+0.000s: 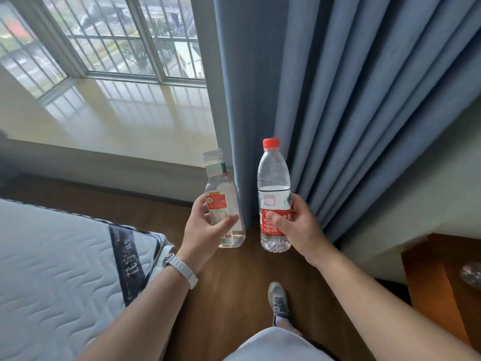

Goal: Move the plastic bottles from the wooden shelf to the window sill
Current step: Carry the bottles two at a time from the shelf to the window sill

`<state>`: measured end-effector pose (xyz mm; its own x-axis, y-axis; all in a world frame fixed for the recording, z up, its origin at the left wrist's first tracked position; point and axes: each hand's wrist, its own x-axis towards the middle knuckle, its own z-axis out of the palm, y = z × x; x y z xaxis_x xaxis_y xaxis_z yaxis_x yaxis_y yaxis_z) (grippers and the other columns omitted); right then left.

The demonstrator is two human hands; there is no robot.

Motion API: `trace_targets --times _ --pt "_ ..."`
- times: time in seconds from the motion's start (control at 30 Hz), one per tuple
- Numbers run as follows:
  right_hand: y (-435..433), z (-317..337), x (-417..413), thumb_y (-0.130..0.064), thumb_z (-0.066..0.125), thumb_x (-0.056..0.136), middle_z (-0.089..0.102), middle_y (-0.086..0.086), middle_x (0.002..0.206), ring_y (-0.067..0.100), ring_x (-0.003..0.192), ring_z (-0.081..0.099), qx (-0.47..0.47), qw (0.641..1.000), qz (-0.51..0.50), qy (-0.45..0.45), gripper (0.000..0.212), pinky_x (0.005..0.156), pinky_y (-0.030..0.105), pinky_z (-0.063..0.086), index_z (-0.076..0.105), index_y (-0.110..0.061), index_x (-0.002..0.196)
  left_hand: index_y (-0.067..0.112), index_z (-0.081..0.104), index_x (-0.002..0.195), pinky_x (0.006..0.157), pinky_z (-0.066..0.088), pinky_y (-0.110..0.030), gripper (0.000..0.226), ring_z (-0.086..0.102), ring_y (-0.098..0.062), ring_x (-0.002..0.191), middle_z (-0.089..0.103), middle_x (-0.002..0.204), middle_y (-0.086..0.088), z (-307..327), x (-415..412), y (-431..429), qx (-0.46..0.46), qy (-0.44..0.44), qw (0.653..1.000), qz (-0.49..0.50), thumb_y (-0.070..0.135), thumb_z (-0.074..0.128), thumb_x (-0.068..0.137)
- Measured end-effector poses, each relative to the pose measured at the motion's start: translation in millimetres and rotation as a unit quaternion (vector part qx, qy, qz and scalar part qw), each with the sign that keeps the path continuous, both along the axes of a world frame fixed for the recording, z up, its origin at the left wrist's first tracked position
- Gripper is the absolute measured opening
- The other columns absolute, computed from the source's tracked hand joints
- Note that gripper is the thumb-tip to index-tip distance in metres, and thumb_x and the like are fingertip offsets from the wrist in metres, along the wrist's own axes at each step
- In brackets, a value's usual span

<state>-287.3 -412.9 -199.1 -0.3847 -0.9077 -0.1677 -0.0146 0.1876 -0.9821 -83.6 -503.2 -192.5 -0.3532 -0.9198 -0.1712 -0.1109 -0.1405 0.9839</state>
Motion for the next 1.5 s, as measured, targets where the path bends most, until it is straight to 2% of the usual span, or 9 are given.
trace_targets --times 0.13,0.27,0.47,0.6,0.77,0.93,1.1,1.3,1.5 --pt "-38 5 -28 -0.029 0.08 0.077 0.072 -0.006 0.106 0.011 0.099 0.07 -0.016 1.0 0.018 0.001 0.038 0.092 0.045 0.057 0.06 -0.041 0.108 0.032 0.051 0.123 0.08 0.062 -0.041 0.059 0.074 -0.021 0.096 0.07 0.114 -0.009 9 -28 -28 -0.004 -0.013 1.0 0.023 0.014 0.084 0.078" --pt "-74 14 -58 -0.046 0.079 0.069 0.07 -0.01 0.111 0.004 0.099 0.068 -0.019 0.997 0.059 0.042 0.048 0.09 0.039 0.057 0.054 -0.049 0.11 0.028 0.052 0.13 0.086 0.06 -0.048 0.069 0.073 -0.021 0.099 0.071 0.114 -0.007 19 -55 -61 -0.012 -0.025 0.998 0.054 0.02 0.09 0.072" --pt "-132 25 -80 -0.031 0.08 0.08 0.067 -0.018 0.111 0.0 0.101 0.065 -0.029 0.988 0.146 0.048 0.049 0.091 0.034 0.056 0.048 -0.049 0.112 0.024 0.052 0.133 0.085 0.06 -0.049 0.083 0.073 -0.022 0.1 0.072 0.113 -0.005 31 -64 -89 -0.021 -0.034 0.991 0.125 0.036 0.092 0.062" --pt "-163 31 -74 -0.027 0.078 0.084 0.062 -0.01 0.121 0.009 0.111 0.06 -0.036 0.979 0.2 0.034 0.054 0.084 0.022 0.052 0.044 -0.038 0.124 0.022 0.052 0.131 0.082 0.06 -0.049 0.079 0.072 -0.027 0.102 0.071 0.114 -0.008 37 -53 -91 -0.025 -0.036 0.985 0.165 0.035 0.091 0.064" --pt "-201 38 -55 -0.048 0.081 0.074 0.063 -0.007 0.122 0.014 0.114 0.061 -0.043 0.964 0.261 0.0 0.062 0.095 0.042 0.055 0.048 -0.04 0.125 0.014 0.048 0.134 0.076 0.062 -0.035 0.065 0.071 -0.024 0.102 0.067 0.117 -0.013 47 -32 -103 -0.044 -0.036 0.972 0.228 0.013 0.082 0.079" --pt "-239 33 -28 -0.075 0.075 0.061 0.065 -0.01 0.12 0.016 0.11 0.065 -0.04 0.954 0.295 0.027 0.079 0.091 0.047 0.057 0.048 -0.043 0.127 0.014 0.049 0.132 0.071 0.06 -0.026 0.059 0.071 -0.012 0.097 0.067 0.115 -0.009 46 -10 -120 -0.054 -0.046 0.961 0.267 0.011 0.079 0.082" --pt "-276 35 0 -0.07 0.079 0.06 0.065 -0.007 0.118 0.014 0.109 0.065 -0.03 0.945 0.326 0.016 0.08 0.092 0.042 0.057 0.049 -0.039 0.128 0.019 0.05 0.13 0.076 0.06 -0.027 0.057 0.071 -0.012 0.101 0.069 0.116 -0.004 31 17 -154 -0.059 -0.039 0.954 0.293 0.016 0.081 0.082" --pt "-332 48 35 -0.035 0.082 0.079 0.067 -0.007 0.107 0.009 0.097 0.067 -0.024 0.949 0.309 0.047 0.048 0.079 0.027 0.058 0.054 -0.036 0.118 0.024 0.051 0.128 0.087 0.06 -0.042 0.053 0.07 -0.02 0.107 0.069 0.116 -0.001 20 58 -207 -0.05 -0.021 0.948 0.312 0.02 0.08 0.084" --pt "-399 60 82 -0.052 0.082 0.063 0.068 -0.005 0.108 0.015 0.101 0.067 -0.026 0.954 0.292 0.069 0.057 0.088 0.046 0.058 0.056 -0.042 0.113 0.027 0.054 0.123 0.087 0.059 -0.044 0.053 0.072 -0.016 0.102 0.071 0.113 0.002 21 115 -269 -0.054 -0.012 0.946 0.318 0.025 0.084 0.079"
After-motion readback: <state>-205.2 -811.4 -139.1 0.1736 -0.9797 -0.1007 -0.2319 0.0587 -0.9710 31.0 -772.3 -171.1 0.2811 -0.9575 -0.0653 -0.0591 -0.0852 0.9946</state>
